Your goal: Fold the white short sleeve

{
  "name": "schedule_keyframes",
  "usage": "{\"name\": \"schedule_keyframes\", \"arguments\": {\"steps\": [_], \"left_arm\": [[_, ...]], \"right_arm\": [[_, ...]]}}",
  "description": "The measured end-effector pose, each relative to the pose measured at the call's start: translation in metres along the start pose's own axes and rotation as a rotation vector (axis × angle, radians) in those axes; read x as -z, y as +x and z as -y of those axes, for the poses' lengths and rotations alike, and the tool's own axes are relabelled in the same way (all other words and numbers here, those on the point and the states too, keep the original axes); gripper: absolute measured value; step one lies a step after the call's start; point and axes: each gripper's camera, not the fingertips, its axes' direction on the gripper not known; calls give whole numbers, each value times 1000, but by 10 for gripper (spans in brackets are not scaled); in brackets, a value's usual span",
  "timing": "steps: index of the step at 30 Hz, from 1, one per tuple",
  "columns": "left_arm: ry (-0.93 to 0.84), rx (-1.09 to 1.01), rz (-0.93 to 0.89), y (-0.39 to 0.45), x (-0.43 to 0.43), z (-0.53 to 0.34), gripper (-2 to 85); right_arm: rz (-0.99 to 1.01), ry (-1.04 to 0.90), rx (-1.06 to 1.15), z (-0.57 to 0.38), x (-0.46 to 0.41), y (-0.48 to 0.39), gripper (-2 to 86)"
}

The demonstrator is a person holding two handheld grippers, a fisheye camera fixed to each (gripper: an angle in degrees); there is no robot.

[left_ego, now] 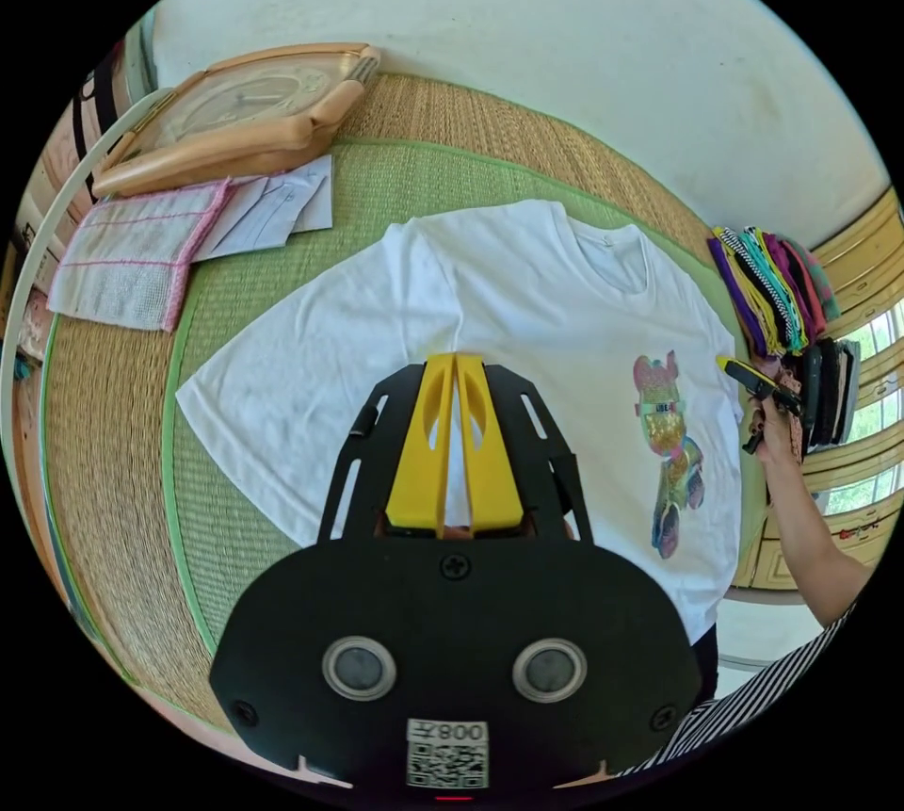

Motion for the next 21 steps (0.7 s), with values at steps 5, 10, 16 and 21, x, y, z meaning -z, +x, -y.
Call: {"name": "schedule_keyframes", "arguments": {"steps": [5,10,16,21], "left_arm": [[-4,31,18,-3,-11,33,2],[75,7,-81,1,3,23,2],[151,-95,-148,23,7,35,1],[40,-92,-106,30,-45,68,1]], "right_arm": [[92,-45,-53,20,-6,21,0],[105,73,-16,12,21,1,1],[159,53,79,44,-7,-50,1],[148,16,134,82,-49,-92,1]]}}
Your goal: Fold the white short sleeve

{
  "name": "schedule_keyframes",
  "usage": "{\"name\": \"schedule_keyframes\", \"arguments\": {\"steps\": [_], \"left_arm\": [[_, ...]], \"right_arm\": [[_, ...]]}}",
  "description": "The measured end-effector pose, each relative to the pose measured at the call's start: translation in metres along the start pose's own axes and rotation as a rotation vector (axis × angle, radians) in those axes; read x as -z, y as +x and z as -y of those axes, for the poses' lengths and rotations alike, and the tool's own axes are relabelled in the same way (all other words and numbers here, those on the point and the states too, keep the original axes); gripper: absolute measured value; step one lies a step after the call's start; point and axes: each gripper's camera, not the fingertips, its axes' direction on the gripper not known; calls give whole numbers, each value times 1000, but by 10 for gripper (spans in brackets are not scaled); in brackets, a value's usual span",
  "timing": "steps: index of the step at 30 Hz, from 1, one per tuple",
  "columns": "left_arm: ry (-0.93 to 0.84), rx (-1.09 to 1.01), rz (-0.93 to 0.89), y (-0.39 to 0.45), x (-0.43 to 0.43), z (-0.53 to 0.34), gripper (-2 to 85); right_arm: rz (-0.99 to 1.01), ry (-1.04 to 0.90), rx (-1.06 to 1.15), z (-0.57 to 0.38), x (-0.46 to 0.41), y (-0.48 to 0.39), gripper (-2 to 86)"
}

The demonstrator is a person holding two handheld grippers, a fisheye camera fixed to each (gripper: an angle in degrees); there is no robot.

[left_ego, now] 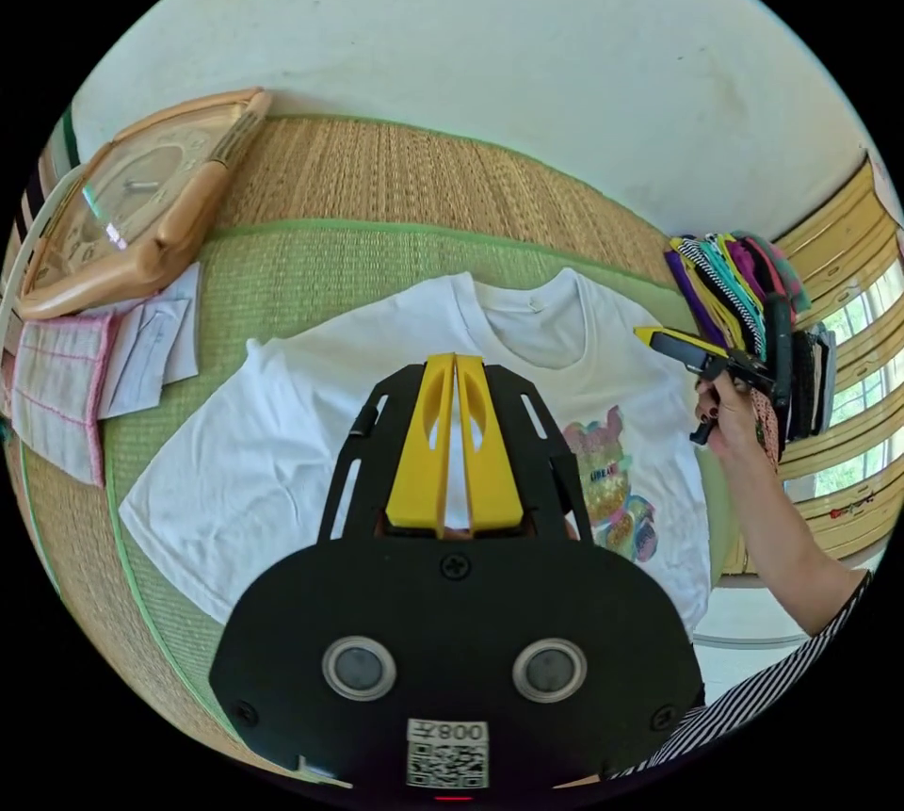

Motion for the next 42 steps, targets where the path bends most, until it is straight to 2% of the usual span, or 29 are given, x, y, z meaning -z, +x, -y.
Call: {"name": "schedule_keyframes", "arguments": {"steps": [3,13,16,20,23,26,30,33,36,42], "left_arm": [[-54,15,39,-7,-30,9,2],[18,2,74,-29,-58,25,1],[61,14,35,-37,-49,9,1],[103,-15,-74,-51,-13,-60,1],[48,3,-174,-67,7,-136,1],[-33,73,-149,-78,14,-206,1],[-122,148,-59,-92,9,-259,2],[-97,247,-78,-111,9,-282,2],[-103,292,-40,-116,13,-300,3],[-126,294,-136,-106,30,-379,17]], "right_arm": [[-39,-31,30,10,-24,-9,0],[-83,9,-4,13,-40,12,0],[-82,26,-20,0,-35,14,0],[-10,93,-8,-54,4,18,1],[87,70,47,-124,36,14,1],[93,-22,71,-208,54,3,1],[24,-118,-17,-308,66,8,1],[-45,-185,-118,-346,59,31,1],[44,-167,-234,-366,66,58,1],[86,-95,-285,-436,124,57,1]]}}
